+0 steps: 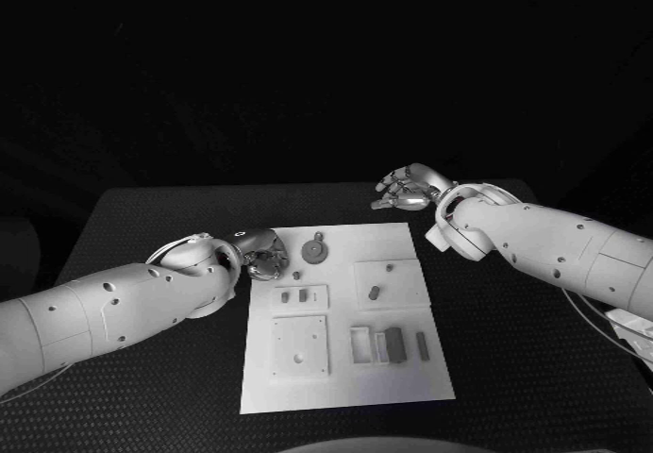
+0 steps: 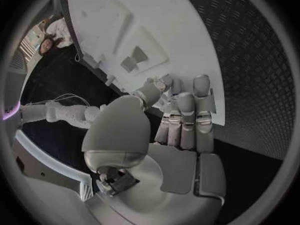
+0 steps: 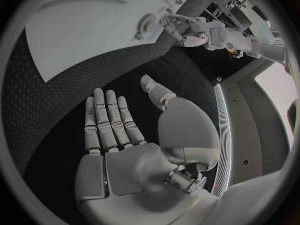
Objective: Assemble the parts on the task board
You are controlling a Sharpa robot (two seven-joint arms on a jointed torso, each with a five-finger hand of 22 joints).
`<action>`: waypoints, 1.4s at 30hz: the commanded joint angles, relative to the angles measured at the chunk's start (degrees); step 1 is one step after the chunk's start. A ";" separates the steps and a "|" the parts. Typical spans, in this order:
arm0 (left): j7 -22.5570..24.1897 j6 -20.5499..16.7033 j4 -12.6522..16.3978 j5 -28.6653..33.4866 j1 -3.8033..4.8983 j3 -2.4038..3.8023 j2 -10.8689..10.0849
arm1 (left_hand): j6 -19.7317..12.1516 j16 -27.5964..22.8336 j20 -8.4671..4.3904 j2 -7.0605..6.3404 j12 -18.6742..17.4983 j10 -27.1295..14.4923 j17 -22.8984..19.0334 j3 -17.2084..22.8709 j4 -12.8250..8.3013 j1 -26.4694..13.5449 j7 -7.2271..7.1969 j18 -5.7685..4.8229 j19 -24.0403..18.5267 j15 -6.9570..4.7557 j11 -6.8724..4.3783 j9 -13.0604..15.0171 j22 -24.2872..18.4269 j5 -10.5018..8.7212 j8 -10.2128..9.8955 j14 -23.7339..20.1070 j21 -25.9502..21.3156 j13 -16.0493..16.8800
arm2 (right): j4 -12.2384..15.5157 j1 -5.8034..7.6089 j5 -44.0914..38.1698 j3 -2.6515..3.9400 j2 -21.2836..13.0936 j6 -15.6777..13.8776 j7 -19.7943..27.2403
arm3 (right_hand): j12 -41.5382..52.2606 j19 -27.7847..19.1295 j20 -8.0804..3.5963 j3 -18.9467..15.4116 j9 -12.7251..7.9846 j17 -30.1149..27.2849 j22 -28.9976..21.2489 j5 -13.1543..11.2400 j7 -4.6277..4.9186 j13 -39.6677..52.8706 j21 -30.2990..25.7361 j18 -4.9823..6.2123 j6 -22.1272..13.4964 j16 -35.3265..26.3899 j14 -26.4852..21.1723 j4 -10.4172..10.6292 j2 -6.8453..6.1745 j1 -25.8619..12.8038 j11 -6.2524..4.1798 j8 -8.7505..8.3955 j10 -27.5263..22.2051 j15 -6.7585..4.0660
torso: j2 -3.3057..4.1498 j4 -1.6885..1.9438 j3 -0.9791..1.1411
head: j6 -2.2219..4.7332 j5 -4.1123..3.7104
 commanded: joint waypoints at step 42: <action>14.72 0.07 -0.26 55.19 1.65 2.60 -7.03 | -2.23 -32.51 6.82 -0.31 -0.06 -6.56 -10.83 -3.69 0.48 -5.54 1.51 -0.21 -14.51 6.84 3.78 0.88 -14.46 -0.21 2.57 -10.34 -19.77 -0.88 | 14.50 -4.89 -40.01 -2.86 -10.40 8.32 -1.79 | -17.49 26.39 -3.88 3.89 1.69 10.36 1.93 0.04 -1.05 -3.51 6.01 6.13 10.96 5.15 25.75 -3.68 1.28 2.07 -5.21 3.27 22.35 -10.61 | 0.00 -0.08 -0.13 | 1.38 -1.09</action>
